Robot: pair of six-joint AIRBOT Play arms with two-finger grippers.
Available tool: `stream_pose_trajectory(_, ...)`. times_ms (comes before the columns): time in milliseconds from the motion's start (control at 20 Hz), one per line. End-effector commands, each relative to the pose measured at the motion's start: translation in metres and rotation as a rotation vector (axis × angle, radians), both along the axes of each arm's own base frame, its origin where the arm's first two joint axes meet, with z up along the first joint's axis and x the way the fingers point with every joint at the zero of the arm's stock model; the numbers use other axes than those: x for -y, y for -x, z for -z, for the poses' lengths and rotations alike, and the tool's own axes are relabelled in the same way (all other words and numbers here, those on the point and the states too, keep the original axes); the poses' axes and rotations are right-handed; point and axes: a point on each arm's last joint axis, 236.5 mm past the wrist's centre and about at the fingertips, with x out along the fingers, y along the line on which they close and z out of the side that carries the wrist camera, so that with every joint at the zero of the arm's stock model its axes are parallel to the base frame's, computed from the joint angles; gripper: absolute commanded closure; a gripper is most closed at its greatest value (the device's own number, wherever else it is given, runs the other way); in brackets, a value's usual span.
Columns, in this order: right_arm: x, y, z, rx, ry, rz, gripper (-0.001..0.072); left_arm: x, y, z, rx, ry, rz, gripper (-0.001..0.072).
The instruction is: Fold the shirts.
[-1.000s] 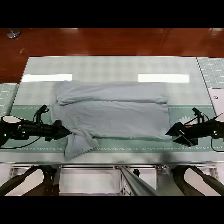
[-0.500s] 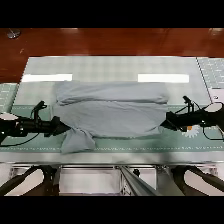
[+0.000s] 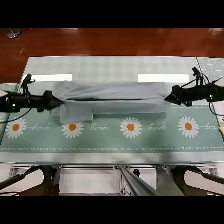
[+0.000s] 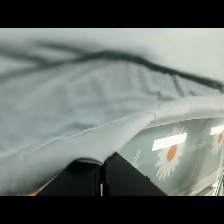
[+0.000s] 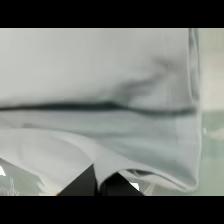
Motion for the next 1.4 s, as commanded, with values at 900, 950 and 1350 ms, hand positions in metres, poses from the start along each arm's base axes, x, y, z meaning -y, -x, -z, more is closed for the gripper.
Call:
stream_pose_trajectory(900, 0.078, -0.086, 0.023, -0.047, -0.135, 0.108, 0.0094, -0.153, -0.054, 0.014, -0.239, -0.236, -0.085, 0.0009)
stream_pose_trajectory(950, 0.085, -0.075, 0.035, -0.099, -0.102, 0.122, 0.0094, -0.166, -0.05, 0.008, -0.22, -0.244, -0.134, 0.0009)
stream_pose_trajectory(1350, 0.017, -0.056, 0.083, -0.233, -0.119, -0.022, 0.0094, -0.083, -0.027, -0.028, 0.115, -0.236, -0.163, 0.0008)
